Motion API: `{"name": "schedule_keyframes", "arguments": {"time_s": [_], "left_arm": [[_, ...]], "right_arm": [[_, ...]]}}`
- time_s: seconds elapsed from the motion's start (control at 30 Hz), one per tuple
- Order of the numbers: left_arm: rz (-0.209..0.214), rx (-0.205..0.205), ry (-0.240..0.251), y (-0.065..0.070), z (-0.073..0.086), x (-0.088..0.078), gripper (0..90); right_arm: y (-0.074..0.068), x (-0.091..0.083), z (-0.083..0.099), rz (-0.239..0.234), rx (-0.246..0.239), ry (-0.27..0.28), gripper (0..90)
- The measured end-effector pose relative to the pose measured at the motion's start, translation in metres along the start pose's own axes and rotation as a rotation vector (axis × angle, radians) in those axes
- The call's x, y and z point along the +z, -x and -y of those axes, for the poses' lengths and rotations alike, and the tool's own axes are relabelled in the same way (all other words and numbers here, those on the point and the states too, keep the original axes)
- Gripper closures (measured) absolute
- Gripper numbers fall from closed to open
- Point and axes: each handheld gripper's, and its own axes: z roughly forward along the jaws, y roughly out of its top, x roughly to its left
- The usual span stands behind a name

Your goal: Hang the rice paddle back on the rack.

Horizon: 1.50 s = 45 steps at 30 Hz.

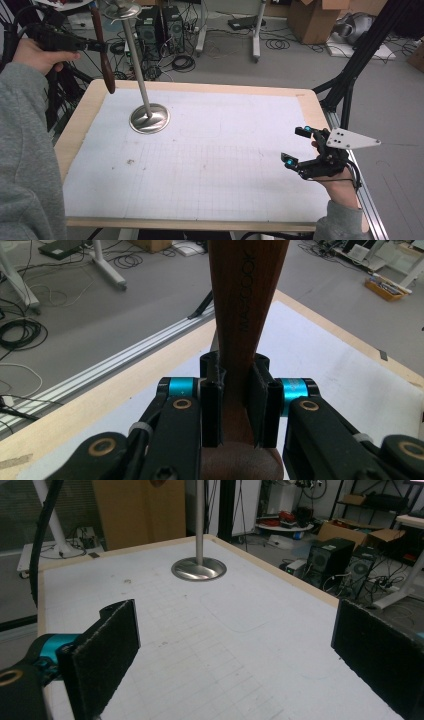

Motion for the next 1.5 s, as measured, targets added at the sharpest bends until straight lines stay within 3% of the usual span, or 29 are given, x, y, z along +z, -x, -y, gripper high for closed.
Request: {"name": "schedule_keyframes", "arguments": {"time_s": [0.37, 0.53, 1.07, 1.33, 1.5], "left_arm": [[0.037, -0.01, -0.003, 0.0014, -0.0005, 0.0046, 77.6], [0.032, -0.006, 0.001, 0.0011, -0.0003, 0.006, 77.5], [-0.036, 0.019, -0.002, 0.0054, -0.0005, 0.0064, 76.2], [-0.065, 0.026, 0.0, 0.005, 0.0003, 0.006, 65.0], [-0.07, 0.049, 0.004, 0.0043, 0.0017, 0.0043, 51.2]], "right_arm": [[-0.0002, 0.0003, 0.0, -0.001, -0.001, 0.001, 4.1], [-0.0005, 0.0002, -0.0001, -0.003, 0.001, 0.0, 4.1], [-0.0008, 0.0025, 0.0004, -0.003, 0.002, -0.01, 4.0], [-0.0017, 0.0051, 0.0002, -0.01, -0.003, -0.013, 4.0], [-0.0013, 0.0051, 0.0005, -0.008, -0.001, -0.014, 4.0]]}}
